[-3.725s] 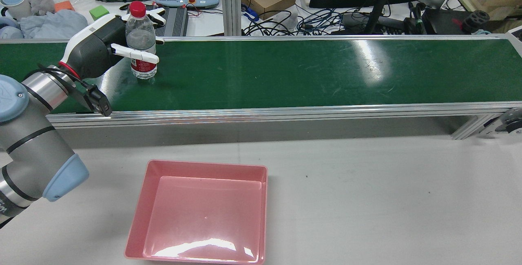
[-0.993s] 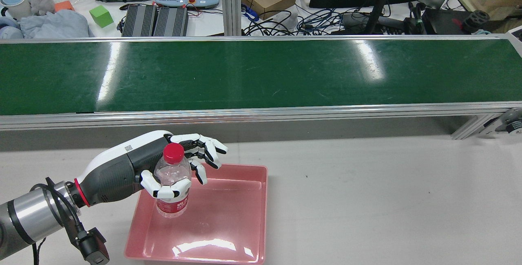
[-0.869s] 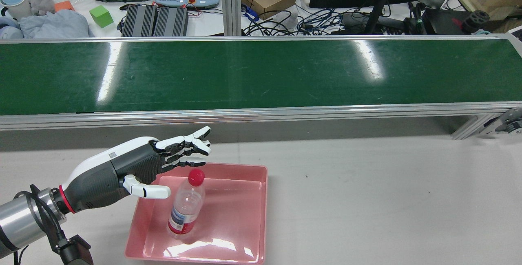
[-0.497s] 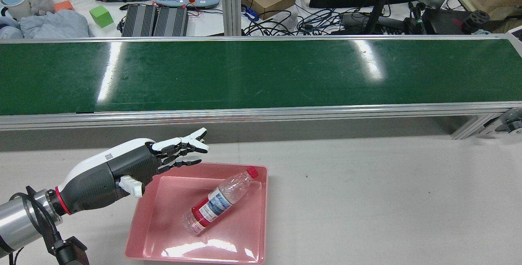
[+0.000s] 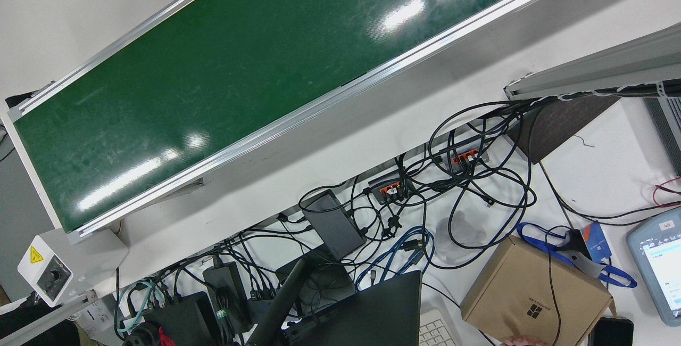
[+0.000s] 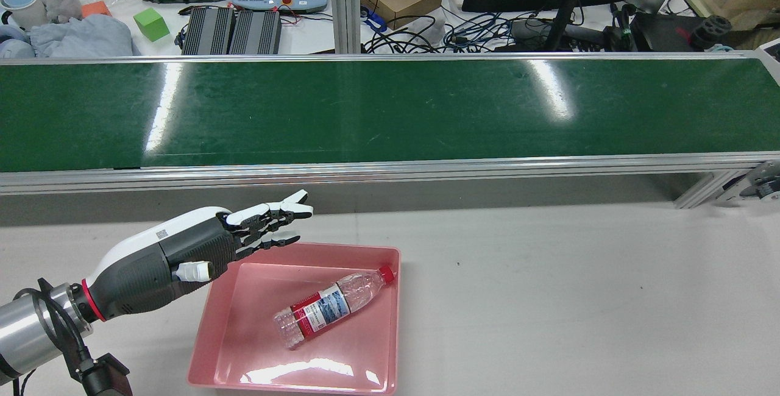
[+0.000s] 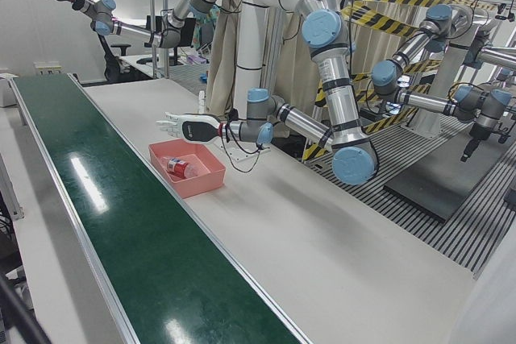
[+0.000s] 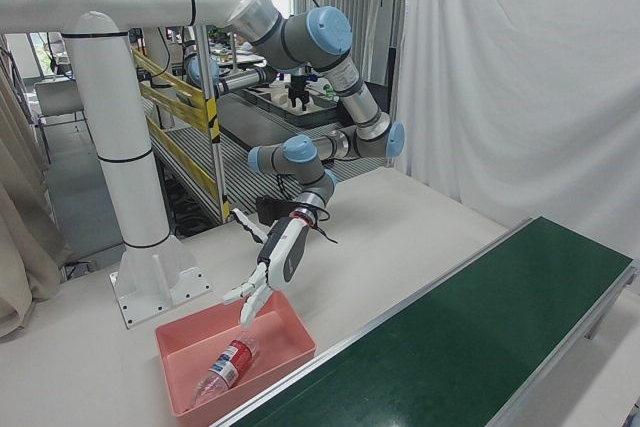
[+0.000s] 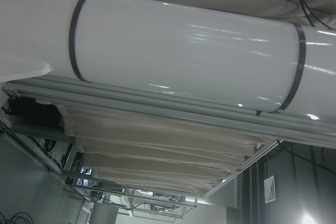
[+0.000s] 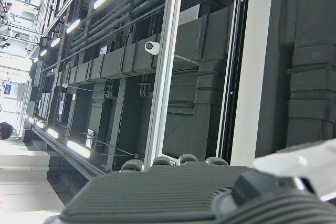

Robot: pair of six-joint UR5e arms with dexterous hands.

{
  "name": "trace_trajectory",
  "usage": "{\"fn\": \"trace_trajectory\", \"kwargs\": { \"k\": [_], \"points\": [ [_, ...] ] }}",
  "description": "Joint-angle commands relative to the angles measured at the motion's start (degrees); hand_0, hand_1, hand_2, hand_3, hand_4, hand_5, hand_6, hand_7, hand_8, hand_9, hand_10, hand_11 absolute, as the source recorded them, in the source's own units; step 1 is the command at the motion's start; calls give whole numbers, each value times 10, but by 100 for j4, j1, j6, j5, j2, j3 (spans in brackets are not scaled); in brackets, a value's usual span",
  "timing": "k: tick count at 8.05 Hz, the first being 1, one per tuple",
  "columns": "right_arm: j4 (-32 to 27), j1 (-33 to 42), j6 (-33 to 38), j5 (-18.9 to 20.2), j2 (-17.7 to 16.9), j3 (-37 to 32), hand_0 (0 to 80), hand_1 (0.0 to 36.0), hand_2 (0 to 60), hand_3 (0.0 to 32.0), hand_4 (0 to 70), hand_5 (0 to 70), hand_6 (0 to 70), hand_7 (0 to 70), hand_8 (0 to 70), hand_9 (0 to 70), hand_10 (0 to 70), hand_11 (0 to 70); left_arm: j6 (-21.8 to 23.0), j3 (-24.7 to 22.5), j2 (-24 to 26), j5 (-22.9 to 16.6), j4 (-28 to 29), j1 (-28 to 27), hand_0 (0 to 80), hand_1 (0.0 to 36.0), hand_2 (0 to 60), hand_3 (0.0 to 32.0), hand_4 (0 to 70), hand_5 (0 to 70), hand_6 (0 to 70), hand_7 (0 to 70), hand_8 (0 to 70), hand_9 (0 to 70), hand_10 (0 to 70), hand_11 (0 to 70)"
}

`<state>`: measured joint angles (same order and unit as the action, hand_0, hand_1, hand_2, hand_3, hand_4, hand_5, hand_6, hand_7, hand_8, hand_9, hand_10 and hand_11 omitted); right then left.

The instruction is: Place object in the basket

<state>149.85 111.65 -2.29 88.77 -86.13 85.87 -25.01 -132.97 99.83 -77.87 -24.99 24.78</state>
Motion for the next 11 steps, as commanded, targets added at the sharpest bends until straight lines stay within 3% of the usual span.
{"fn": "trace_trajectory", "kwargs": {
  "k": [1, 3, 11],
  "points": [
    [0, -3, 0, 0, 0, 0, 0, 0, 0, 0, 0, 0, 0, 0, 0, 0, 0, 0, 5, 0, -8, 0, 38, 0, 184, 0, 0, 22, 108, 150, 15, 0, 26, 14, 75, 103],
    [0, -3, 0, 0, 0, 0, 0, 0, 0, 0, 0, 0, 0, 0, 0, 0, 0, 0, 5, 0, -8, 0, 73, -9, 189, 0, 0, 12, 117, 126, 19, 0, 22, 13, 76, 106],
    [0, -3, 0, 8, 0, 0, 0, 0, 0, 0, 0, 0, 0, 0, 0, 0, 0, 0, 32, 0, -8, -18, 56, 0, 221, 0, 0, 0, 129, 206, 29, 2, 37, 24, 73, 101]
  ]
}}
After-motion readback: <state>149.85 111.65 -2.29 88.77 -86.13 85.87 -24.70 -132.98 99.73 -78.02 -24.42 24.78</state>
